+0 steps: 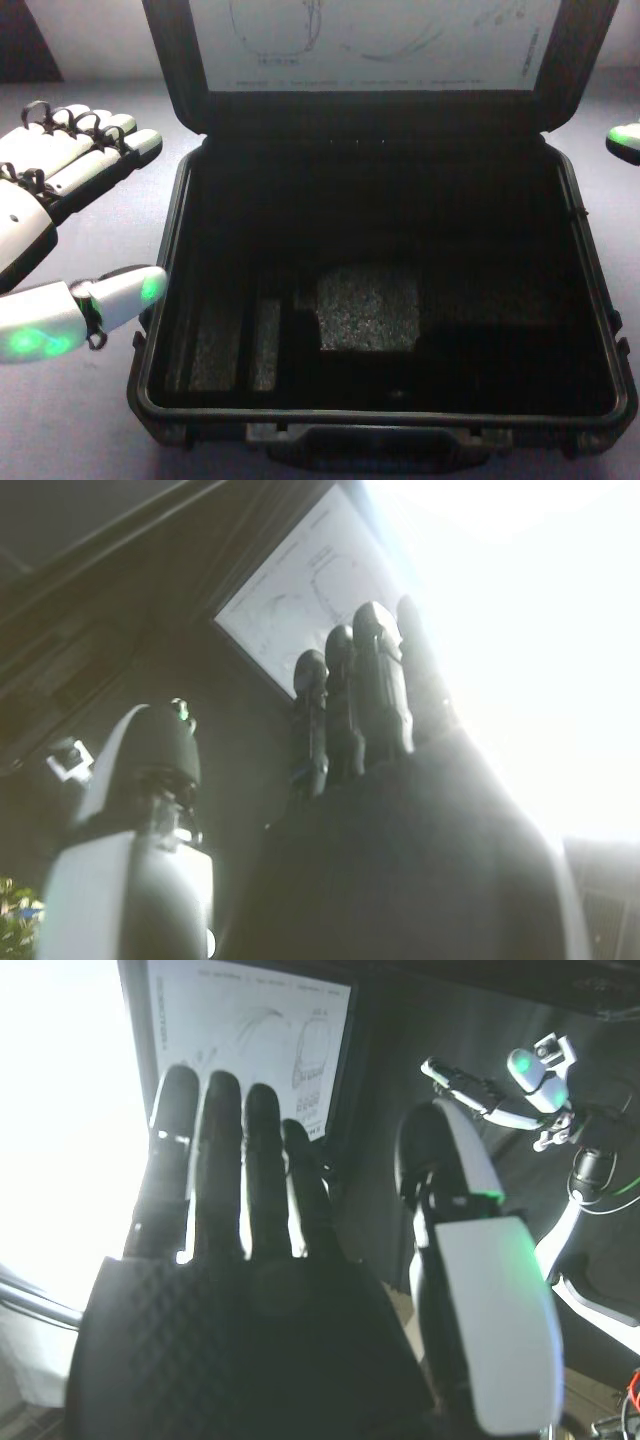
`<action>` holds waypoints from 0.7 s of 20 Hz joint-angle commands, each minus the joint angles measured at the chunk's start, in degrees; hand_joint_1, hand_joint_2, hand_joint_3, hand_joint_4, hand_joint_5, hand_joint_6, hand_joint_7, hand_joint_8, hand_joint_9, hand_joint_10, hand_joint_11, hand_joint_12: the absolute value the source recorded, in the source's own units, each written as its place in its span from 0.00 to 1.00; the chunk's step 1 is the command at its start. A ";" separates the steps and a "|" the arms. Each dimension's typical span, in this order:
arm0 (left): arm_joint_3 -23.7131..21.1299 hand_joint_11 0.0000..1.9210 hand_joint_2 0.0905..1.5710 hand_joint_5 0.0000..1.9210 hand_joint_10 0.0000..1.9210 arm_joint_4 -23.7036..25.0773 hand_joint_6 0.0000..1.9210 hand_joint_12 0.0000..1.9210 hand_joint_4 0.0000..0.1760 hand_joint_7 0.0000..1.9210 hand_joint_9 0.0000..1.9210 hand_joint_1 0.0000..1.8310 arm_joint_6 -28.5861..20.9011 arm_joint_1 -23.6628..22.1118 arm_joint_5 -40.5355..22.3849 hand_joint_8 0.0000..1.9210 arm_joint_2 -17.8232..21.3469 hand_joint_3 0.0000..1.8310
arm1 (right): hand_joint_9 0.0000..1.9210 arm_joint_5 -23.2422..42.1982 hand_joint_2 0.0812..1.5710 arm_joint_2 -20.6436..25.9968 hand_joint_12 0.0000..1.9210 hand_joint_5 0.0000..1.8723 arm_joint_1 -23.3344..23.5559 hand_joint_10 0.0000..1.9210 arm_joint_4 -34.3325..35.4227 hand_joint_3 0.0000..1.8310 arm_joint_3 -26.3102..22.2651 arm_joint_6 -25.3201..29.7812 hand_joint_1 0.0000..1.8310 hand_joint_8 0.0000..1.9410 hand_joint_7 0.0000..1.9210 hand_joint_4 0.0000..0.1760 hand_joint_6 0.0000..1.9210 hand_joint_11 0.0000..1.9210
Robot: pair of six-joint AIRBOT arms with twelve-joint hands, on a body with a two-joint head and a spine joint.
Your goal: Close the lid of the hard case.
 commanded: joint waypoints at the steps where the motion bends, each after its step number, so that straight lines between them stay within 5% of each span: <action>1: 0.46 0.01 0.78 0.06 0.00 -0.50 0.00 0.05 0.00 0.04 0.03 0.00 -0.06 -0.35 -6.77 0.00 -0.30 0.01 | 0.09 6.63 0.81 0.05 0.26 0.10 0.65 0.01 1.48 0.00 0.25 0.46 0.13 0.00 0.11 0.00 0.00 0.00; 6: 4.36 0.00 0.82 0.05 0.00 -3.70 0.00 0.04 0.00 0.03 0.01 0.04 -0.17 -2.53 -2.65 0.00 -2.41 0.00 | 0.07 2.88 0.83 -0.71 0.18 0.09 1.78 0.00 4.10 0.00 2.55 0.31 0.14 0.00 0.10 0.00 0.00 0.00; 11: 11.16 0.00 0.86 0.04 0.00 -6.05 0.01 0.00 0.00 0.01 0.00 0.32 -0.17 -9.66 5.77 0.00 -5.33 0.00 | 0.06 -2.83 0.82 -1.14 0.09 0.09 5.49 0.00 6.01 0.00 6.96 0.16 0.14 0.00 0.08 0.00 0.00 0.01; 14: 14.66 0.00 0.85 0.04 0.00 -6.53 0.00 0.00 0.00 0.02 0.01 0.30 -0.17 -13.13 10.43 0.00 -6.52 0.00 | 0.06 -7.09 0.77 -1.16 0.09 0.10 8.93 0.00 6.35 0.00 9.42 -0.78 0.08 0.00 0.09 0.02 0.00 0.01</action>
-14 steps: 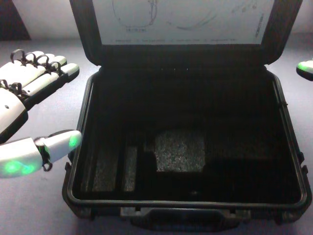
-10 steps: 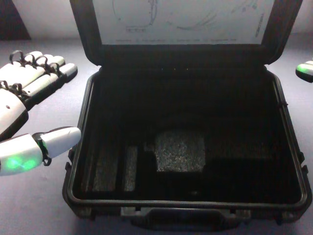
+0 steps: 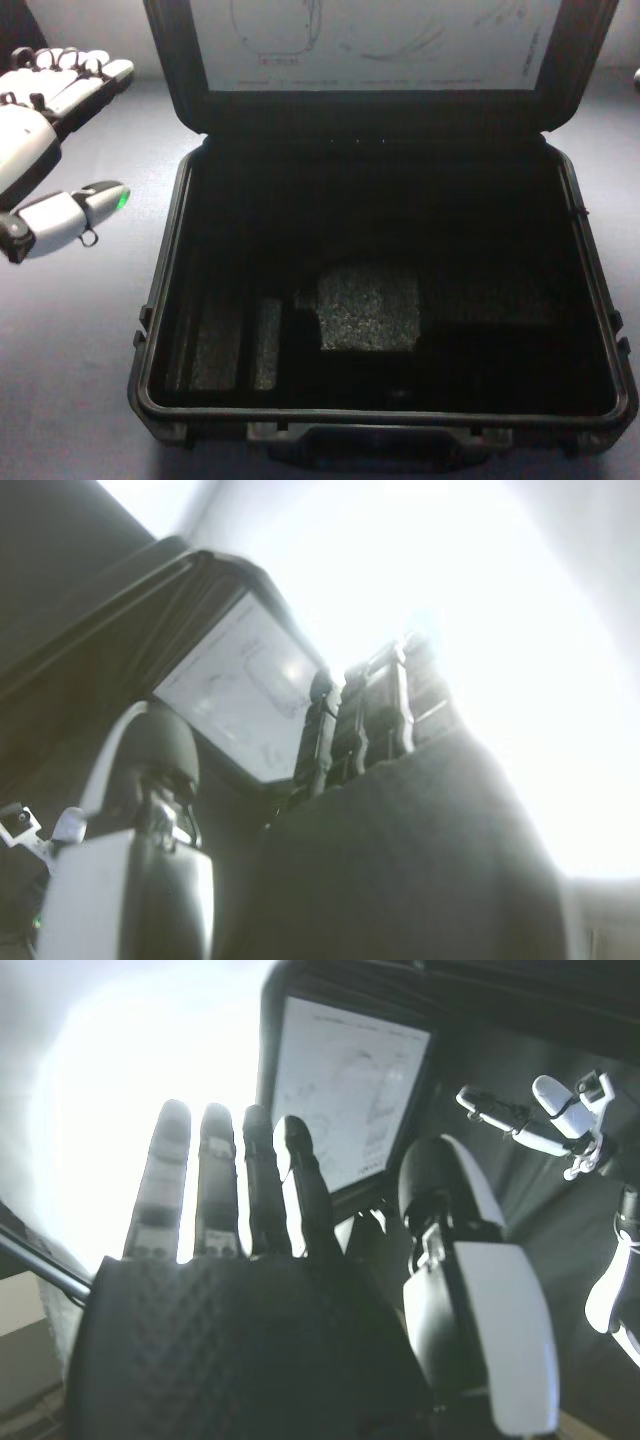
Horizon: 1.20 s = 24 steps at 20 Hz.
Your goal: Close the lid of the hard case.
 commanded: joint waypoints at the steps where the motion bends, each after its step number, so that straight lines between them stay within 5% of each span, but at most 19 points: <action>1: 1.07 0.01 0.82 0.04 0.00 -0.49 0.00 0.00 0.00 0.03 0.01 0.19 -0.09 -1.36 -4.70 0.00 -0.15 0.00 | 0.05 4.89 0.76 0.27 0.08 0.10 1.46 0.00 1.91 0.00 0.81 -0.71 0.08 0.00 0.08 0.07 0.00 0.00; 3: 2.82 0.01 0.77 0.05 0.00 -0.21 0.00 0.01 0.00 0.04 0.03 0.13 -0.06 -3.89 -2.83 0.00 -1.21 0.00 | 0.06 2.76 0.74 -0.21 0.08 0.11 4.53 0.00 1.86 0.00 1.97 -2.44 0.08 0.00 0.09 0.09 0.00 0.01; 7: 6.19 0.00 0.70 0.05 0.00 0.41 0.00 0.00 0.00 0.03 0.01 0.06 0.82 -9.43 1.46 0.00 -2.50 0.00 | 0.05 -5.13 0.75 -3.30 0.08 0.11 12.84 0.00 -2.45 0.00 6.66 -2.70 0.09 0.00 0.09 0.29 0.00 0.02; 8: 6.92 0.01 0.69 0.06 0.00 0.77 0.00 0.01 0.00 0.04 0.02 0.07 0.87 -10.63 2.37 0.00 -2.87 0.00 | 0.06 -7.29 0.74 -4.16 0.08 0.11 15.00 0.00 -3.75 0.00 7.73 -2.70 0.08 0.00 0.09 0.27 0.00 0.02; 9: 7.78 0.04 0.69 0.07 0.01 1.47 0.01 0.02 0.00 0.05 0.04 0.09 0.87 -12.30 3.69 0.01 -3.42 0.00 | 0.07 -9.42 0.74 -5.19 0.08 0.11 17.20 0.01 -5.10 0.00 8.98 -2.76 0.09 0.00 0.10 0.11 0.00 0.04; 10: 8.74 0.06 0.69 0.07 0.01 2.69 0.01 0.03 0.11 0.05 0.04 0.10 0.87 -14.11 5.32 0.00 -4.19 0.00 | 0.07 -11.45 0.75 -6.07 0.08 0.12 19.10 0.01 -6.20 0.00 10.06 -2.81 0.09 0.00 0.10 0.11 0.00 0.04; 12: 9.99 0.03 0.70 0.07 0.00 5.72 0.00 0.02 0.08 0.05 0.03 0.11 0.87 -17.30 8.34 0.00 -5.51 0.00 | 0.08 -14.04 0.74 -7.03 0.07 0.13 20.95 0.00 -7.69 0.00 11.42 -2.81 0.11 0.00 0.11 0.06 0.00 0.05; 14: 10.69 0.03 0.71 0.08 0.00 9.40 0.01 0.02 0.00 0.06 0.03 0.10 0.88 -20.58 11.23 0.01 -6.40 0.00 | 0.07 -14.96 0.76 -7.22 0.07 0.13 21.67 0.00 -8.54 0.00 11.76 -2.81 0.10 0.00 0.10 0.10 0.00 0.05; 15: 10.82 0.02 0.70 0.08 0.00 11.26 0.01 0.01 0.00 0.06 0.03 0.10 0.88 -22.39 12.59 0.01 -6.62 0.00 | 0.08 -14.96 0.77 -7.21 0.07 0.13 21.73 0.00 -8.75 0.01 11.61 -2.81 0.11 0.00 0.11 0.25 0.00 0.05; 18: 7.97 0.01 0.71 0.08 0.00 12.25 0.00 0.01 0.00 0.06 0.03 0.11 0.88 -21.15 10.00 0.00 -4.14 0.00 | 0.07 -12.94 0.79 -5.31 0.09 0.13 21.73 0.00 -10.67 0.00 9.03 -2.76 0.10 0.00 0.10 0.25 0.00 0.04; 21: 3.77 0.06 0.70 0.07 0.01 12.65 0.00 0.03 0.00 0.06 0.05 0.11 0.87 -18.00 5.22 0.00 -0.54 0.00 | 0.08 -7.68 0.76 -2.85 0.09 0.12 21.17 0.00 -11.82 0.00 4.67 -2.74 0.11 0.00 0.11 0.00 0.00 0.04; 24: -0.21 0.05 0.71 0.07 0.01 12.67 0.00 0.03 0.00 0.06 0.06 0.11 0.66 -13.56 0.05 0.00 2.72 0.00 | 0.08 -3.28 0.74 -0.90 0.07 0.11 19.15 0.00 -11.86 0.00 1.76 -2.74 0.11 0.00 0.11 0.17 0.00 0.03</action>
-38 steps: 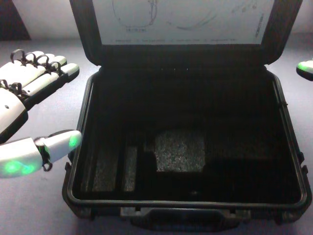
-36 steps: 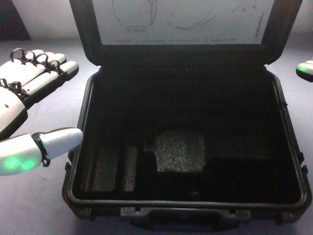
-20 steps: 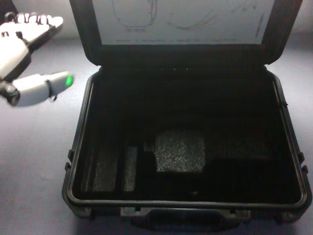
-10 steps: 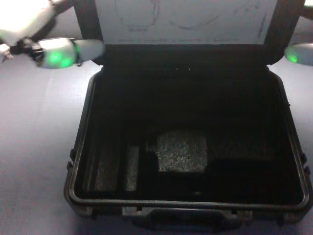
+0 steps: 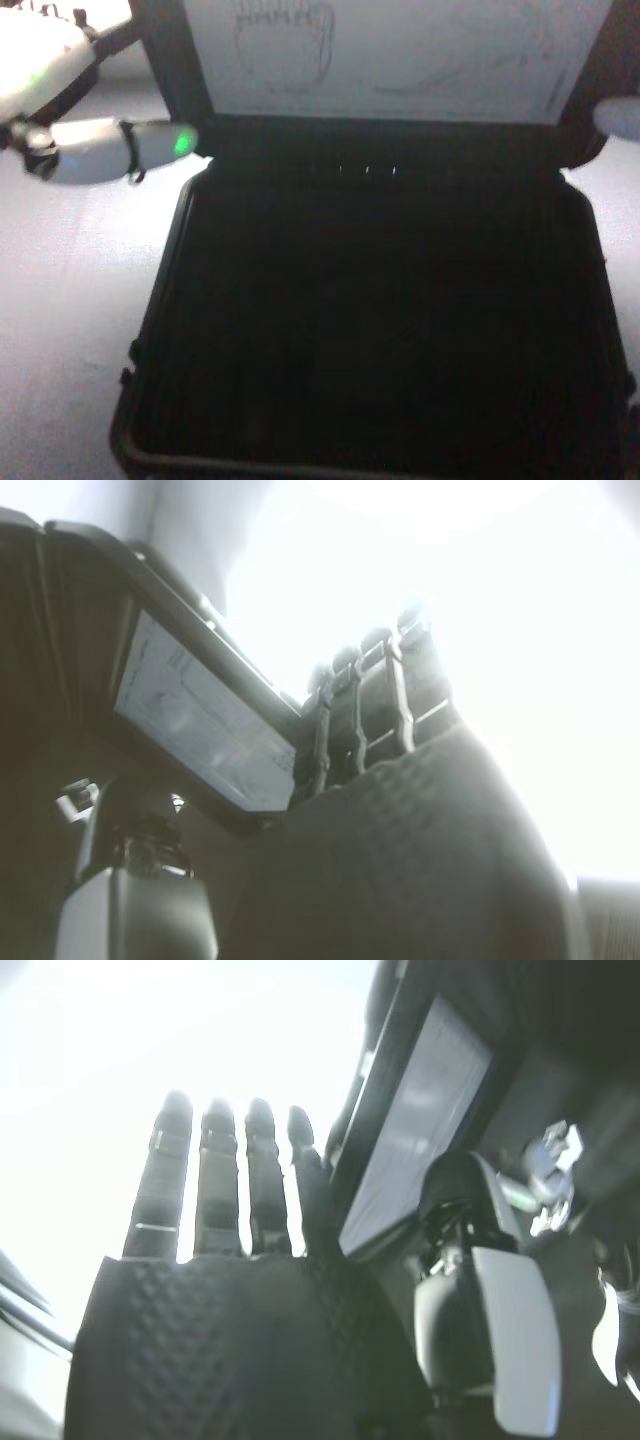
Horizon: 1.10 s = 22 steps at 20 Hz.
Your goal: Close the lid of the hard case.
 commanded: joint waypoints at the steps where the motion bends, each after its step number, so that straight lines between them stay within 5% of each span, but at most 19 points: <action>1: -1.17 0.03 0.71 0.07 0.00 0.45 0.00 0.03 0.00 0.07 0.05 0.11 -0.42 0.72 -10.43 0.00 1.38 0.00 | 0.08 9.21 0.74 0.62 0.07 0.11 -0.01 0.00 0.66 0.00 -0.65 0.35 0.12 0.00 0.11 0.09 0.00 0.03; 3: -3.34 0.00 0.73 0.06 0.00 0.57 0.00 0.00 0.00 0.06 0.04 0.13 -0.52 2.95 -13.24 0.00 3.17 0.01 | 0.07 10.90 0.74 1.04 0.07 0.11 -1.19 0.00 0.68 0.00 -1.82 0.45 0.12 0.00 0.11 0.02 0.00 0.03; 5: -5.75 0.00 0.76 0.05 0.00 0.93 0.00 0.00 0.00 0.05 0.03 0.15 -0.57 5.60 -15.92 0.00 5.06 0.01 | 0.08 12.64 0.75 1.22 0.07 0.12 -3.21 0.00 0.88 0.00 -3.03 0.91 0.12 0.00 0.11 0.08 0.00 0.04; 8: -7.69 0.02 0.77 0.06 0.00 0.95 0.00 0.01 0.00 0.06 0.05 0.19 -1.18 8.78 -18.13 0.00 6.52 0.01 | 0.09 14.61 0.76 1.45 0.08 0.13 -6.83 0.00 2.81 0.00 -4.12 0.98 0.13 0.00 0.11 0.02 0.00 0.06; 12: -8.74 0.04 0.75 0.07 0.01 0.38 0.00 0.02 0.00 0.08 0.08 0.16 -2.42 11.86 -19.46 0.01 7.46 0.00 | 0.08 16.03 0.76 1.60 0.07 0.13 -10.45 0.00 4.73 0.00 -4.64 2.12 0.14 0.00 0.11 0.28 0.00 0.04; 16: -9.63 0.03 0.76 0.07 0.01 -0.47 0.00 0.02 0.00 0.09 0.09 0.17 -2.67 14.34 -20.18 0.00 8.25 0.00 | 0.09 16.62 0.79 2.56 0.08 0.13 -11.93 0.00 4.91 0.01 -5.62 2.25 0.13 0.00 0.11 0.00 0.00 0.03; 20: -11.33 0.03 0.78 0.07 0.00 -3.00 0.00 0.03 0.00 0.09 0.08 0.19 -2.67 19.11 -23.40 0.00 9.66 0.00 | 0.09 17.33 0.80 3.61 0.09 0.12 -14.49 0.00 5.52 0.00 -6.80 2.25 0.14 0.00 0.12 0.00 0.00 0.03; 22: -11.86 0.00 0.78 0.07 0.00 -4.37 0.00 0.17 0.00 0.09 0.09 0.19 -2.67 21.28 -24.63 0.00 10.35 0.00 | 0.07 17.34 0.80 4.08 0.13 0.12 -15.56 0.00 5.86 0.00 -7.23 2.25 0.16 0.00 0.11 0.13 0.00 0.00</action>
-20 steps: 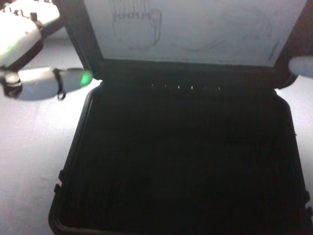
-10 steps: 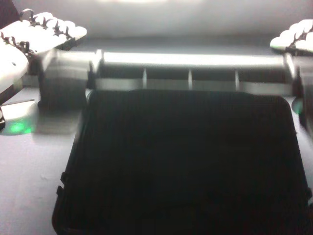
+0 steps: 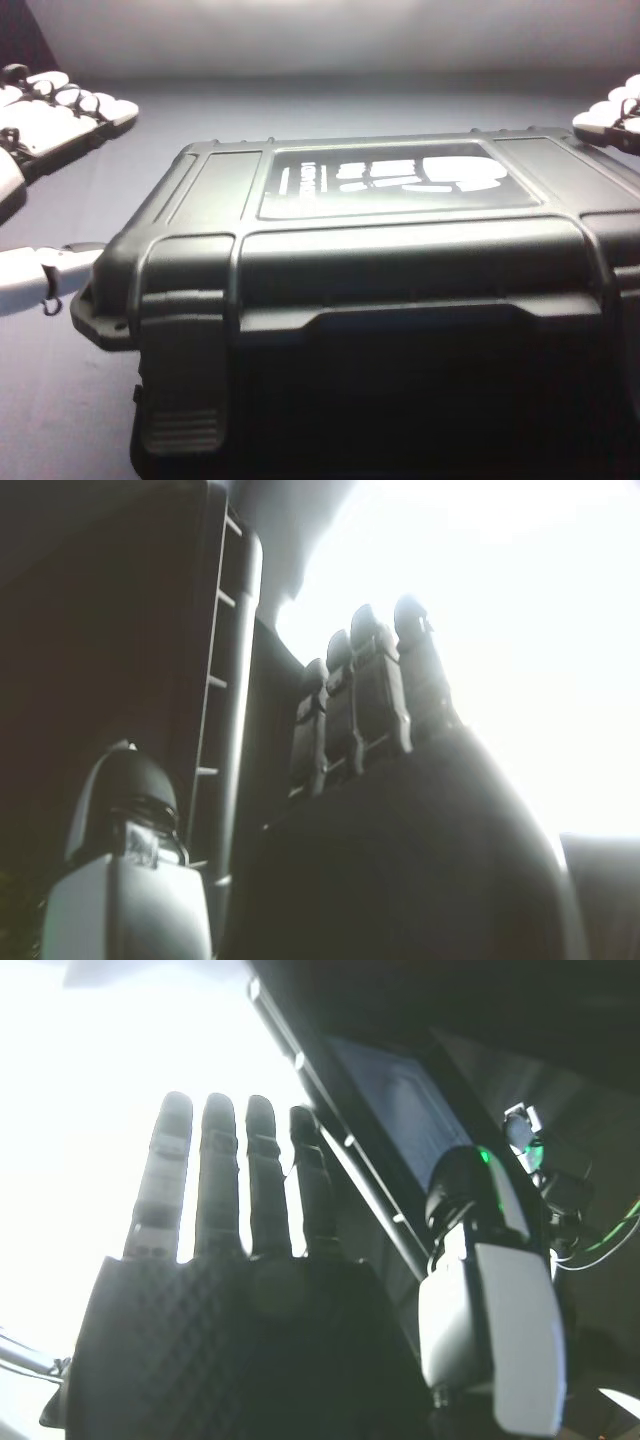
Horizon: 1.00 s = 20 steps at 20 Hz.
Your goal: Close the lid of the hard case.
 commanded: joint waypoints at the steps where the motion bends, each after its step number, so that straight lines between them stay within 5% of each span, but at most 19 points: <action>1: -0.30 0.00 0.78 0.07 0.00 -1.25 0.00 0.17 0.00 0.09 0.09 0.21 -0.11 0.10 -8.28 0.00 0.90 0.00 | 0.08 8.55 0.81 1.15 0.15 0.11 0.07 0.00 3.17 0.00 -0.20 0.72 0.16 0.00 0.11 0.10 0.00 0.00; 3: -0.81 0.00 0.78 0.07 0.00 -1.69 0.00 0.20 0.00 0.08 0.09 0.20 -0.11 1.40 -8.63 0.00 1.55 0.00 | 0.10 8.62 0.79 2.05 0.19 0.12 -1.58 0.00 3.57 0.00 -0.82 0.72 0.17 0.00 0.12 0.00 0.00 0.01; 10: -1.49 0.00 0.80 0.06 0.00 -2.78 0.00 0.17 0.00 0.07 0.07 0.24 -0.26 3.64 -10.50 0.00 2.33 0.00 | 0.09 12.78 0.78 5.15 0.18 0.11 -9.19 0.00 8.47 0.00 -2.90 0.67 0.19 0.00 0.10 0.00 0.00 0.00; 11: -1.49 0.00 0.80 0.06 0.00 -2.85 0.00 0.20 0.00 0.08 0.08 0.23 -0.36 3.64 -10.90 0.00 2.32 0.00 | 0.08 14.55 0.76 5.27 0.18 0.11 -10.10 0.00 9.51 0.00 -3.15 0.60 0.18 0.00 0.11 0.11 0.00 0.00; 12: -1.52 0.00 0.80 0.07 0.00 -3.10 0.00 0.19 0.00 0.09 0.09 0.23 -0.45 3.63 -11.87 0.00 2.14 0.00 | 0.08 16.91 0.76 5.27 0.16 0.10 -11.15 0.00 10.64 0.00 -3.33 0.59 0.18 0.00 0.11 0.08 0.00 0.00; 14: -1.47 0.00 0.78 0.08 0.00 -3.65 0.00 0.13 0.00 0.09 0.09 0.28 -0.76 3.54 -15.30 0.00 0.96 0.00 | 0.05 23.59 0.77 4.54 0.06 0.09 -12.45 0.00 13.09 0.00 -3.90 0.40 0.17 0.00 0.08 0.23 0.00 0.01; 15: -1.35 0.00 0.79 0.07 0.00 -3.67 0.00 0.08 0.00 0.07 0.07 0.31 -1.25 3.34 -17.45 0.00 -0.01 0.00 | 0.05 27.22 0.79 3.74 0.06 0.09 -12.58 0.00 14.18 0.01 -4.16 0.29 0.22 0.00 0.07 0.14 0.00 0.01; 16: -1.34 0.00 0.80 0.06 0.00 -3.74 0.00 0.04 0.00 0.05 0.04 0.29 -1.61 2.96 -19.76 0.00 -0.88 0.00 | 0.04 30.26 0.79 2.95 0.06 0.09 -12.59 0.00 14.88 0.00 -4.36 0.29 0.23 0.00 0.07 0.26 0.00 0.01; 20: -0.97 0.00 0.79 0.03 0.00 -4.20 0.00 0.00 0.00 0.00 0.00 0.16 -3.59 2.25 -27.43 0.00 -4.13 0.00 | 0.12 39.50 0.79 0.48 0.09 0.12 -12.50 0.01 15.72 0.00 -4.60 0.61 0.34 0.00 0.12 0.01 0.00 0.09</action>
